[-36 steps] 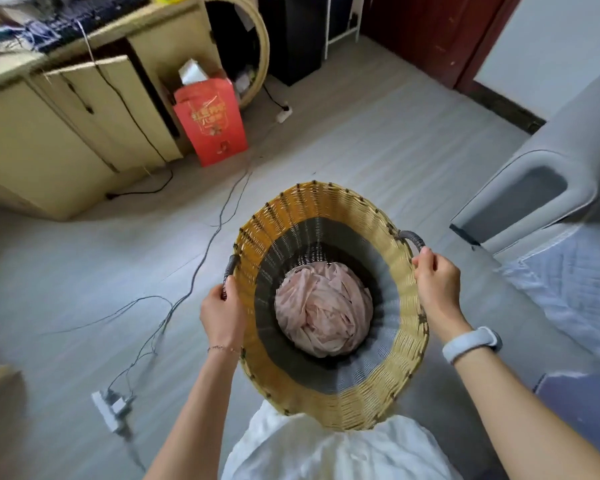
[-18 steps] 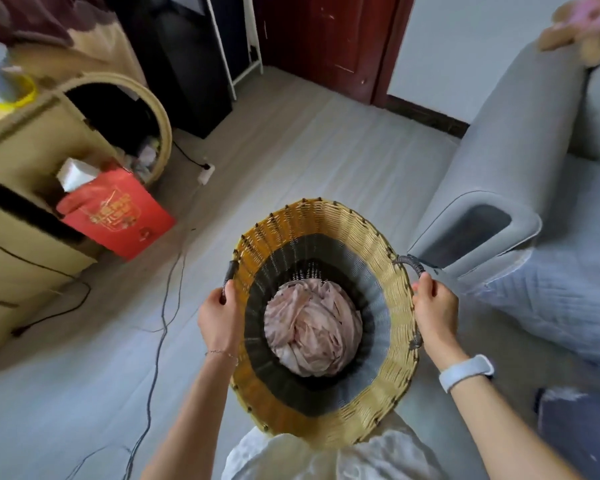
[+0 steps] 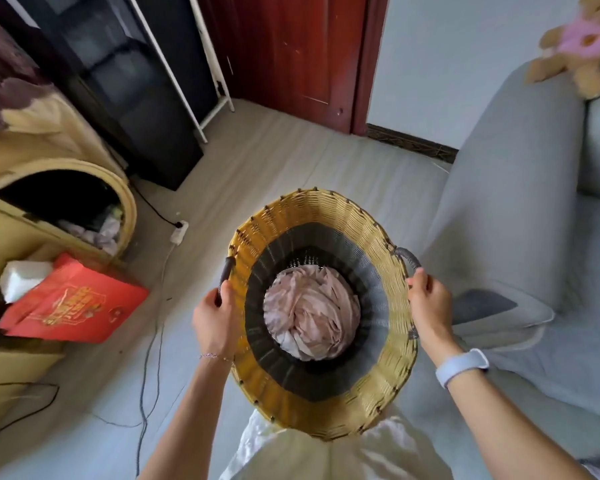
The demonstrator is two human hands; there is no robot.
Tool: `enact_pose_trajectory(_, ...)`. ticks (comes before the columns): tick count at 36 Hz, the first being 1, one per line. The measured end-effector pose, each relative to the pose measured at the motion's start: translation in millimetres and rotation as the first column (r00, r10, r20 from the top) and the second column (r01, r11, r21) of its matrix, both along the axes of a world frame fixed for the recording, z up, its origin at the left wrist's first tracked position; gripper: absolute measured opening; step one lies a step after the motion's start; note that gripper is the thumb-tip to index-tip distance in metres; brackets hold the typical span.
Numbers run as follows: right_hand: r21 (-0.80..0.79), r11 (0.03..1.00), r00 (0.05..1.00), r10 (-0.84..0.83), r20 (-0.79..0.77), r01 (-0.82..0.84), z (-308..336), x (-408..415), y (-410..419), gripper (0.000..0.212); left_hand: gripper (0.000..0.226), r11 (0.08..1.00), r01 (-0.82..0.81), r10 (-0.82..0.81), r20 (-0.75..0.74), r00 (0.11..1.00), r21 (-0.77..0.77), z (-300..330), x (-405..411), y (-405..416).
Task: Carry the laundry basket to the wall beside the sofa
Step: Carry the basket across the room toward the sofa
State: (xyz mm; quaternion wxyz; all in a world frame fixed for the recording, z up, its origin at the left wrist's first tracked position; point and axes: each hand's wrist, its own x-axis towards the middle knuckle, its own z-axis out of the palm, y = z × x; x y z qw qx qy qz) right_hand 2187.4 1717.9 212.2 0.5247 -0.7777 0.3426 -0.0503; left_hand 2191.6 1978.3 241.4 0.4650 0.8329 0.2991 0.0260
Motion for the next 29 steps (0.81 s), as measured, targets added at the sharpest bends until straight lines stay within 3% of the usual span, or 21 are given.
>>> enact_pose_trajectory(10, -0.053, 0.995, 0.997, -0.080, -0.014, 0.079, -14.4, 156.4, -26.5, 0.041, 0.036, 0.998, 0.020, -0.024, -0.071, 0.997, -0.064, -36.2, 169.5, -23.6)
enact_pose_trajectory(21, -0.110, 0.982, 0.983, -0.165, -0.083, 0.155, 4.8, 345.2, -55.2, 0.047, 0.037, 0.986, 0.151, -0.157, -0.091, 0.983, -0.073, -44.8, 398.2, -53.4)
enact_pose_trajectory(29, 0.007, 0.962, 0.952, -0.267, -0.150, 0.271, -5.9, 403.3, -86.6, 0.039, 0.038, 0.954, 0.299, -0.300, -0.105, 0.948, -0.033, -47.7, 513.5, -101.2)
